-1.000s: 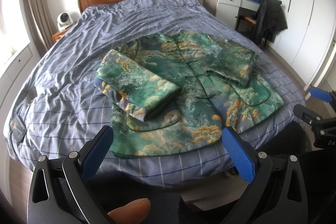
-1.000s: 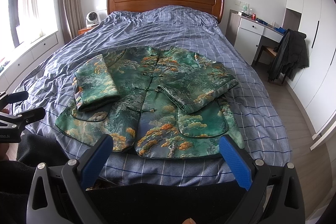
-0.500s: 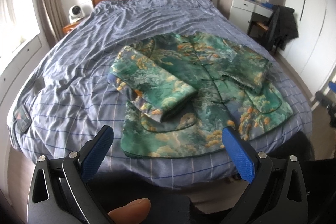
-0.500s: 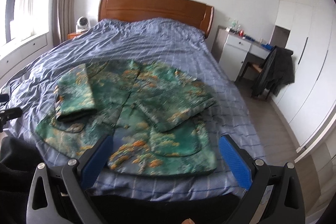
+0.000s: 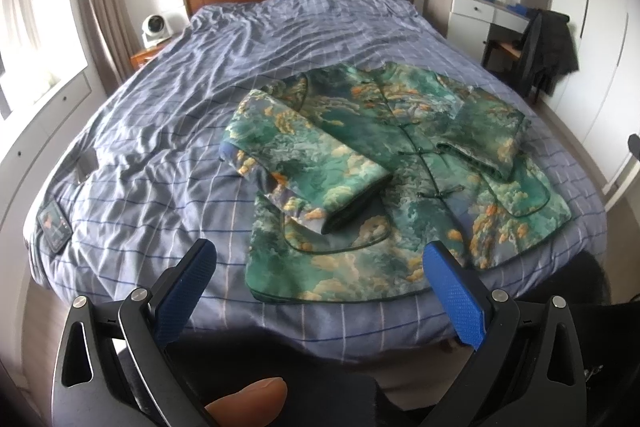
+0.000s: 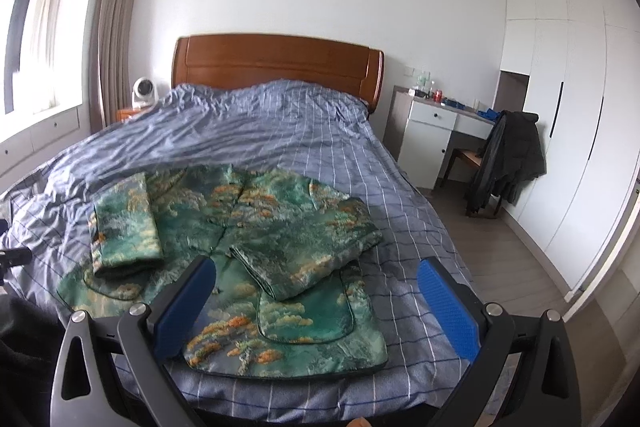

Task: Fold large clothes
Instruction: 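Grasp the folded sleeve with the right tool and lift it outward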

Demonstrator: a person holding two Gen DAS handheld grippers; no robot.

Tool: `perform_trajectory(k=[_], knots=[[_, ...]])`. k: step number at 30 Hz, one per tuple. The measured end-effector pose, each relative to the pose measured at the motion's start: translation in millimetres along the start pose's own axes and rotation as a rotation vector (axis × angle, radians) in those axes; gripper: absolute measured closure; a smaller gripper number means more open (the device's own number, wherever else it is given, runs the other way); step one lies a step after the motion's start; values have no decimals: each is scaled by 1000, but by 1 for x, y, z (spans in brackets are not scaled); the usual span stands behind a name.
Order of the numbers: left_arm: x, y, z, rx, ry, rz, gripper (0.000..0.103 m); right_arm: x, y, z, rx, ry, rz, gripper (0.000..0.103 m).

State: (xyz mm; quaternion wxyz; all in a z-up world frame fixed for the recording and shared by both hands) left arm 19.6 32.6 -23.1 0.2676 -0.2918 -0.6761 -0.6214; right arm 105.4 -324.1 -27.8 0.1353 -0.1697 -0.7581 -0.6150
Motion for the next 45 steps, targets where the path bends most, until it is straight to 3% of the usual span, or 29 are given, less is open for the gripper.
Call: perform_trajectory(k=[3, 7, 11, 14, 20, 25, 26, 29, 30, 31, 39, 45], knots=[[2, -1, 3, 10, -4, -10, 0, -1, -1, 1, 29, 56, -33, 0], [-2, -3, 9, 47, -25, 10, 0, -25, -7, 7, 71, 122, 26, 0], [-5, -5, 10, 65, -24, 29, 0, -74, -17, 17, 154, 111, 167, 0], [-6, -6, 9, 68, -22, 36, 0, -108, -27, 33, 235, 120, 205, 0], [-3, -9, 12, 71, 6, 43, 0, -202, -54, 92, 492, 229, 282, 2], [-4, -14, 24, 101, 41, 58, 0, -266, -74, 107, 529, 232, 383, 5], [-5, -15, 25, 104, 46, 62, 0, -273, -77, 108, 523, 229, 399, 9], [-11, -16, 29, 112, 49, 82, 0, -280, -76, 97, 433, 292, 441, 43], [-12, -16, 28, 111, 48, 86, 0, -276, -73, 95, 409, 305, 440, 70], [-13, -17, 28, 108, 46, 89, 0, -269, -67, 89, 387, 287, 420, 90], [-21, -18, 22, 92, 20, 105, 0, -200, 0, -17, 62, 154, 247, 90], [-22, -18, 19, 86, 19, 105, 0, -184, 19, -121, -131, -39, 178, 91]])
Point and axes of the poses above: each gripper's, at about its wrist camera, not at the fingertips, and x roughly against the way its jaws point, z to its left, y to its top, the point moved 1 cm from there along -x, roughly the way its jaws point, and after that the axes turned 8 degrees about -y, right-handed, at the moved point
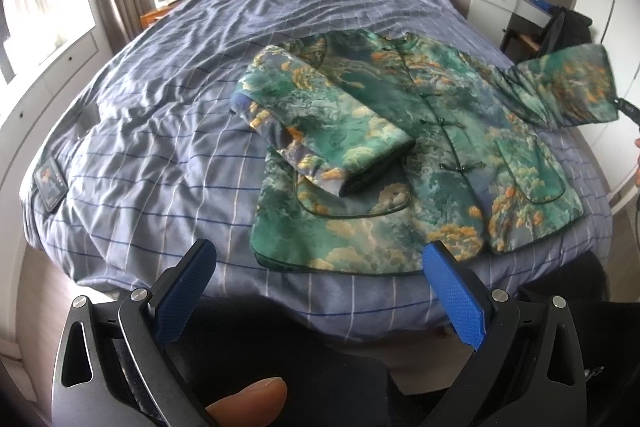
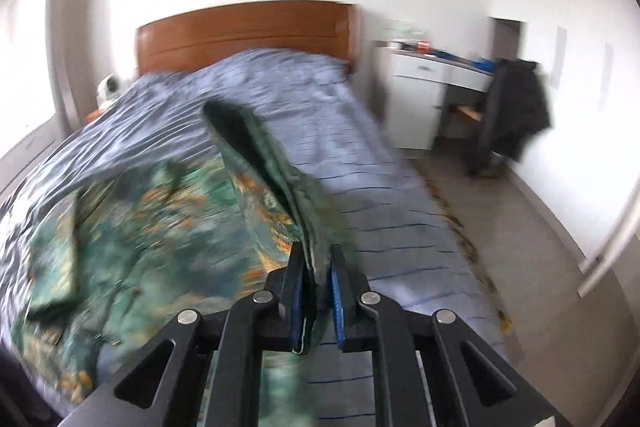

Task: Fold large clothes
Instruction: 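Grasp the folded sleeve with the right tool and lift it outward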

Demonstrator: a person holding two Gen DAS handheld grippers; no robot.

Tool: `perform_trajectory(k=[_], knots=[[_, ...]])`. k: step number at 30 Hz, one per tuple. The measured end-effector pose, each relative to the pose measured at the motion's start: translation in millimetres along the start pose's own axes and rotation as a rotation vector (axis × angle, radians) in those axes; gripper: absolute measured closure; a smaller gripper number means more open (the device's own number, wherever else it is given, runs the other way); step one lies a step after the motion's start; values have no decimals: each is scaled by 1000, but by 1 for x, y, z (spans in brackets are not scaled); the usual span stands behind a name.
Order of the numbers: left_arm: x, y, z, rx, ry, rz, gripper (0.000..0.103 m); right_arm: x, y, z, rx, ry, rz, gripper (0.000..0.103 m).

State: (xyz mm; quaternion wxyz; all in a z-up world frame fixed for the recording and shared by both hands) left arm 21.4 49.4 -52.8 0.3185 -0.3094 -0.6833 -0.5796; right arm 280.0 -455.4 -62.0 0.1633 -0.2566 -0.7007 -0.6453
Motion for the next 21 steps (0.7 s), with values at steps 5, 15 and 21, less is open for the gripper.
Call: perform_trajectory(k=[5, 15, 21], knots=[[-1, 0, -2, -7, 4, 3, 0, -19, -8, -72, -193, -97, 35, 91], [-8, 1, -3, -23, 26, 23, 0, -100, -78, -157, -522, -188, 236, 91], [-14, 5, -8, -54, 57, 26, 0, -122, -116, -171, -606, -212, 317, 86]])
Point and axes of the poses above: each gripper's, at about its wrist camera, not at the fingertips, and x roughly against the way its jaws point, z to its left, y to its top, the point moved 1 cm from there along -x, roughly the way its jaws point, and after that the axes turned 8 degrees about -y, right-handed, at the moved point
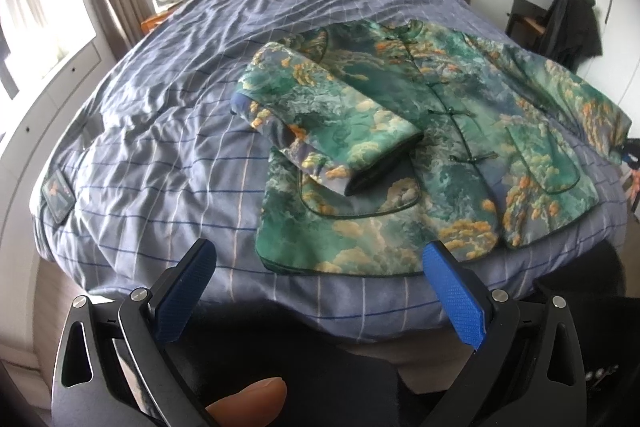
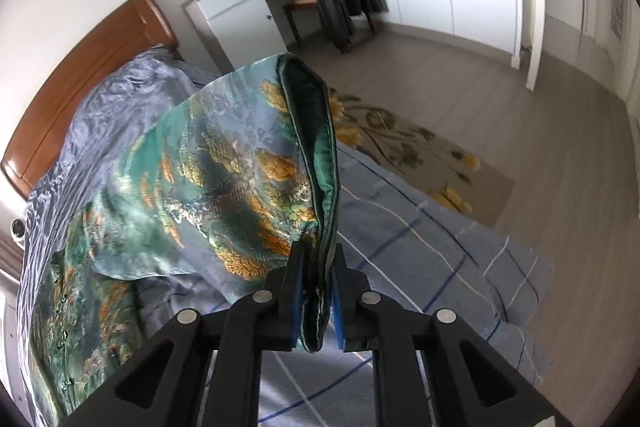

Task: Fold large clothes
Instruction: 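Grasp the folded sleeve with the right tool and lift it outward, then lay the sleeve flat on the duvet and open the right tool, then grasp the other folded sleeve with the left tool and pull it outward flat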

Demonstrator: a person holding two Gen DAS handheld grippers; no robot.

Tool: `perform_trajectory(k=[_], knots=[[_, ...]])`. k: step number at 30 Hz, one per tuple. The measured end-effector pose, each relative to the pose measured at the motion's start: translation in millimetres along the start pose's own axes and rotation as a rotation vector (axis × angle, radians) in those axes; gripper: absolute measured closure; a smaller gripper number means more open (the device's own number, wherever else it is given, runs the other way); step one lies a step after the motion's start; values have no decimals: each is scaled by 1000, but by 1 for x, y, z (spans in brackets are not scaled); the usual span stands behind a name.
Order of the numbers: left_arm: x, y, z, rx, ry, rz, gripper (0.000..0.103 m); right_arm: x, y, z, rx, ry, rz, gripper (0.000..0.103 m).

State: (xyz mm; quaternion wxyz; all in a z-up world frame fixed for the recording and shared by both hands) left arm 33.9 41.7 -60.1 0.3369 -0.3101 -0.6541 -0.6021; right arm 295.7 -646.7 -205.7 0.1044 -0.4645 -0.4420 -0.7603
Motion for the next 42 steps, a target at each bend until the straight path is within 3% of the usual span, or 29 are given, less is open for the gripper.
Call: perform_trajectory(k=[3, 7, 12, 15, 18, 21, 24, 25, 27, 30, 32, 34, 35, 38, 42], knots=[[-1, 2, 1, -9, 11, 2, 0, -2, 6, -19, -73, -61, -13, 68], [-4, 3, 5, -11, 19, -1, 0, 14, 16, -44, -126, -92, -63, 68], [-23, 5, 8, -15, 35, 38, 0, 40, 6, -38, -5, -98, -102, 68], [-32, 10, 7, -36, 22, 35, 0, 46, -3, -31, 55, -50, -76, 68], [-40, 20, 2, -139, 45, -10, 0, 50, -16, -17, 67, 2, -48, 68], [-55, 37, -6, -298, -8, -36, 0, 58, -40, 7, 133, 40, -41, 68], [-79, 43, -27, -491, -57, -2, 1, 79, -72, 34, 228, 99, -26, 68], [-94, 41, -40, -610, -59, 5, 0, 85, -81, 42, 256, 114, -25, 68], [-122, 38, -56, -750, -31, 21, 0, 102, -102, 57, 314, 148, -24, 68], [-162, 42, -61, -809, -5, 73, 1, 125, -128, 74, 369, 200, -23, 67], [-183, 53, -55, -776, -21, 109, 22, 139, -143, 85, 401, 230, -21, 67], [-191, 70, -39, -647, -138, 178, 77, 152, -155, 89, 430, 247, -31, 67], [-188, 78, -29, -583, -180, 177, 90, 161, -162, 93, 448, 255, -40, 67], [-166, 91, -6, -472, -261, 131, 94, 175, -173, 103, 453, 297, -36, 67], [-115, 112, 46, -310, -250, 0, 94, 187, -182, 120, 464, 329, -43, 67]])
Point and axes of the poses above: each gripper's, at about its wrist camera, not at the fingertips, and x roughly against the way its jaws point, z to its left, y to its top, the point moved 1 cm from there along -x, roughly the way its jaws point, and after that the axes turned 8 degrees about -y, right-handed, at the moved point
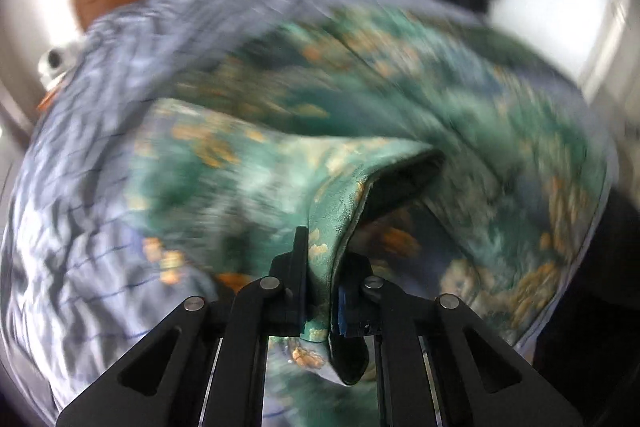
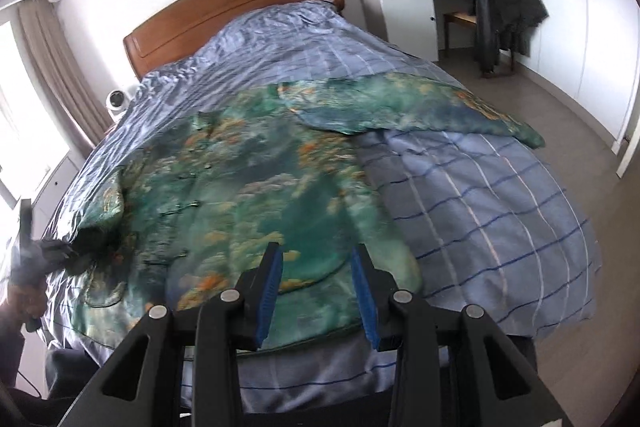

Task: Fold large clothes
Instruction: 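Grasp the other folded sleeve with the left tool and pull it outward flat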

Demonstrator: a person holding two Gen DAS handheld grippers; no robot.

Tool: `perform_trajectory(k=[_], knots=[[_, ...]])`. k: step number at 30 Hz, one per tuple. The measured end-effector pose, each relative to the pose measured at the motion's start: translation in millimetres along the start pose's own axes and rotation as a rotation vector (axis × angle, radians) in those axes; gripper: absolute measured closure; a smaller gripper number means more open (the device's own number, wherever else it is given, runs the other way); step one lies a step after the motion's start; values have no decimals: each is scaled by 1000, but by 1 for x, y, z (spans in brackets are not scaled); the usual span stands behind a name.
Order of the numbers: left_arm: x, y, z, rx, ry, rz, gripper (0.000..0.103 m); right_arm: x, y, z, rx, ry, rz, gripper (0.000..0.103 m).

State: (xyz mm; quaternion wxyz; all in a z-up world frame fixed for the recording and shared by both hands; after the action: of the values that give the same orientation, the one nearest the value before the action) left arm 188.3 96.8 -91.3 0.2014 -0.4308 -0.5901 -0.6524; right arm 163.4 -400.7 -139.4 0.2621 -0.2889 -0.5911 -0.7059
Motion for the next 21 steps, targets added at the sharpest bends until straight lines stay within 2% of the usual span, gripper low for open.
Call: perform_trajectory(k=[3, 5, 7, 10, 14, 18, 20, 21], knots=[[46, 1, 43, 112, 111, -100, 94, 4, 2, 18, 47, 9, -24, 67], [74, -7, 82, 205, 238, -155, 94, 5, 4, 31, 77, 19, -35, 67], [87, -15, 118, 304, 346, -176, 93, 5, 4, 40, 97, 27, -40, 67], [97, -37, 166, 437, 460, -181, 93, 5, 1, 51, 121, 35, -43, 67], [90, -66, 215, 555, 548, -136, 91, 8, -5, 59, 140, 48, -40, 67], [78, -90, 242, 651, 598, -91, 75, 14, -9, 64, 155, 45, -46, 67], [76, -102, 250, 692, 631, -81, 72, 17, -10, 64, 160, 40, -50, 67], [78, -107, 250, 703, 636, -80, 65, 18, -10, 64, 160, 36, -53, 67]])
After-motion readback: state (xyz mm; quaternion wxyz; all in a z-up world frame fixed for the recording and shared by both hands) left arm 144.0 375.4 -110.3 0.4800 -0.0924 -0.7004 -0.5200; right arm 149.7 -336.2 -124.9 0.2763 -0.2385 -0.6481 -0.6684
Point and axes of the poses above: each gripper's, at about its wrist camera, not at the fingertips, and x roughly against the way its jaws point, z to its left, y to its top, the point moved 1 cm from there along -x, roughly the way its jaws point, and after that the axes turned 8 degrees about -y, right-handed, at the moved point
